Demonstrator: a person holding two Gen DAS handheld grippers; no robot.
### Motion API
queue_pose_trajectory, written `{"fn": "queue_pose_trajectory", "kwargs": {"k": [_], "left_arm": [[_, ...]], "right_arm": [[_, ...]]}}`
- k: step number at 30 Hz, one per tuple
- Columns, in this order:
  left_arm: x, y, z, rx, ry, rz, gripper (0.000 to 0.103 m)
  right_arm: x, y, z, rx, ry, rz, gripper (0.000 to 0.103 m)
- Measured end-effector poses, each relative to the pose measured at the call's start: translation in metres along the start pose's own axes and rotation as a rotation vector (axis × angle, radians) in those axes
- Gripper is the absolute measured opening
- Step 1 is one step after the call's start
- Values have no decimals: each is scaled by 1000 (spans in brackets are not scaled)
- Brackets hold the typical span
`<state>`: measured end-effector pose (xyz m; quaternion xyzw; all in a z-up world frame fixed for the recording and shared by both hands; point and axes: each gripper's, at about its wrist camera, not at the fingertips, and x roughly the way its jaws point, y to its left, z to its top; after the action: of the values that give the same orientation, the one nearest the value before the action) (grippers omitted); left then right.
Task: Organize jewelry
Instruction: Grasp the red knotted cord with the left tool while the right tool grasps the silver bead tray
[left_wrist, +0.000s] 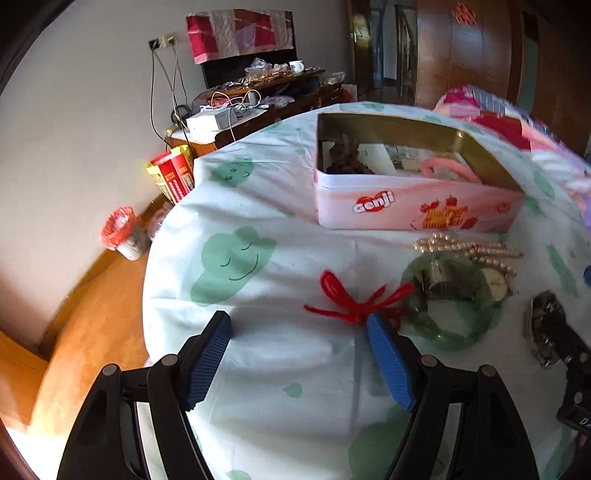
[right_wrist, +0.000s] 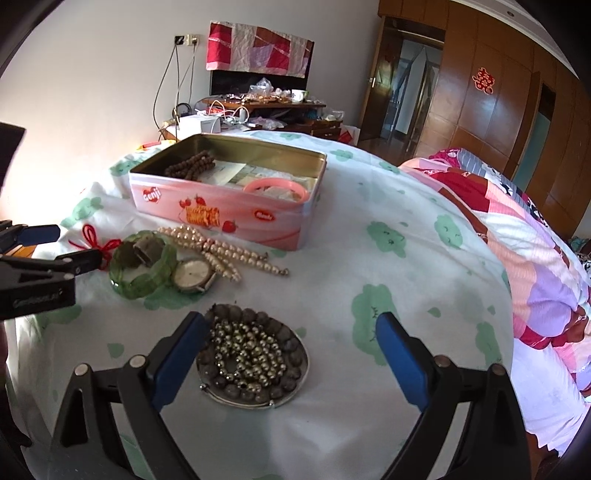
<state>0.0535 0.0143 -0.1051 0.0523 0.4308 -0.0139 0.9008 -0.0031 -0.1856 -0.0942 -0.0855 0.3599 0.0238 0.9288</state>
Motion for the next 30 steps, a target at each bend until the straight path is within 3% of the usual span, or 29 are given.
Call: {"fn": "queue_pose_trajectory", "kwargs": {"k": [4, 6, 10, 11, 16, 18, 22, 25, 30], "left_arm": [[-1, -4, 0, 21, -14, 15, 76], [-2, -5, -1, 28, -18, 2, 71], [-5, -10, -1, 57, -33, -25, 42], [-6, -11, -1, 64, -43, -23, 29], [-10, -9, 0, 55, -55, -61, 0], [-11, -7, -1, 44, -57, -72, 0], [-15, -3, 1, 23, -66, -86, 0], [-22, 2, 5, 9, -84, -86, 0], [-32, 7, 10, -7, -106, -87, 0]], "right_arm": [[0, -3, -3, 16, 0, 4, 95], [-1, -4, -4, 26, -3, 9, 95], [-2, -6, -6, 36, -3, 33, 95], [-2, -5, -6, 34, -2, 39, 95], [-4, -3, -7, 31, -5, 64, 83], [-6, -6, -7, 49, -20, 67, 76], [-2, -9, -7, 65, -5, 78, 73], [2, -13, -8, 79, 9, 94, 61], [2, -17, -7, 94, 6, 93, 57]]}}
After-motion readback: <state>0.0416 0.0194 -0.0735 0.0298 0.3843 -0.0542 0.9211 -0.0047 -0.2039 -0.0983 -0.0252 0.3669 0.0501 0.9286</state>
